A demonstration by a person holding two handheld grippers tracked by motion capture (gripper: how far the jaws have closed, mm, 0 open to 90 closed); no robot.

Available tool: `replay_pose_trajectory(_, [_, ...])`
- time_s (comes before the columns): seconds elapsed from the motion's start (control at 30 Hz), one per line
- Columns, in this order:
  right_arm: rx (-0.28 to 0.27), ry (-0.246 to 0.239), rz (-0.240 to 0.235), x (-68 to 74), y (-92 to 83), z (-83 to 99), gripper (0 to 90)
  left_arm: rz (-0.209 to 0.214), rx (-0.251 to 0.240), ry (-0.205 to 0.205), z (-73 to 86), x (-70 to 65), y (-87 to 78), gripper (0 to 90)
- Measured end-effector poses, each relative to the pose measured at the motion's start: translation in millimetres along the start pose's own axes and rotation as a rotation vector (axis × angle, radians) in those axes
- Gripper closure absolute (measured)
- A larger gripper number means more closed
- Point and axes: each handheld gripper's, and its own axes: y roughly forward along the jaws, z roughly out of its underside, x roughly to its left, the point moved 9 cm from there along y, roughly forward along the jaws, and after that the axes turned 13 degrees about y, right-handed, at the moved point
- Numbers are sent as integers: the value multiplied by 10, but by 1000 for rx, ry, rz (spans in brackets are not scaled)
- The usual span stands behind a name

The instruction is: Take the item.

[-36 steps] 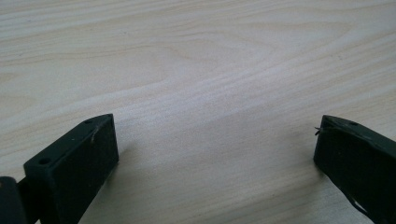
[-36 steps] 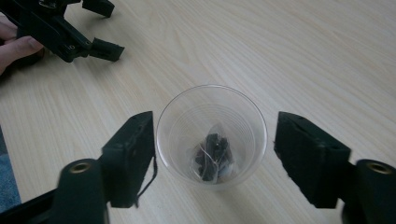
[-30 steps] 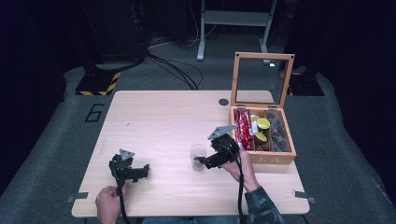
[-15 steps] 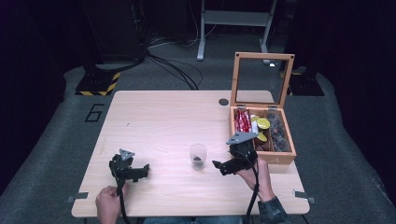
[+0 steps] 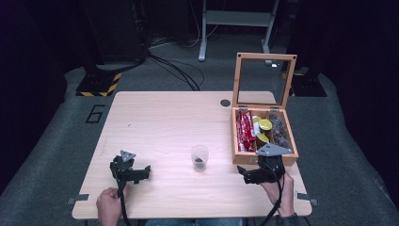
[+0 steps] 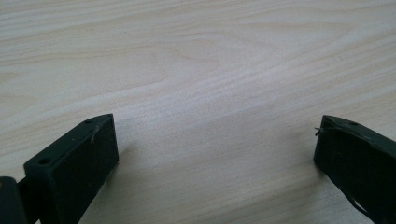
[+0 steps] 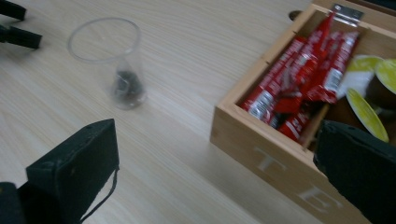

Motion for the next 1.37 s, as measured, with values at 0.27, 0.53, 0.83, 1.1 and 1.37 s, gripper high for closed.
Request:
replay_pose_trajectory(0.27, [7, 84, 106, -431, -84, 373, 0, -4, -1, 0, -2, 3, 2, 0])
replay_pose_trajectory(0.53, [42, 175, 154, -735, -9, 766, 0, -8, -1, 3, -2, 6, 4, 0])
replay_pose_trajectory(0.83, [75, 272, 177, -1053, 180, 1067, 0, -7, 5, 9, 3, 9, 1, 0])
replay_pose_trajectory(1.1, [73, 260, 266, -1202, 313, 1155, 0, -14, -3, 1, -4, 7, 7, 0])
replay_pose_trajectory(1.37, [53, 233, 245, -1256, 343, 1129, 0, -14, -1, 3, -3, 8, 6, 0])
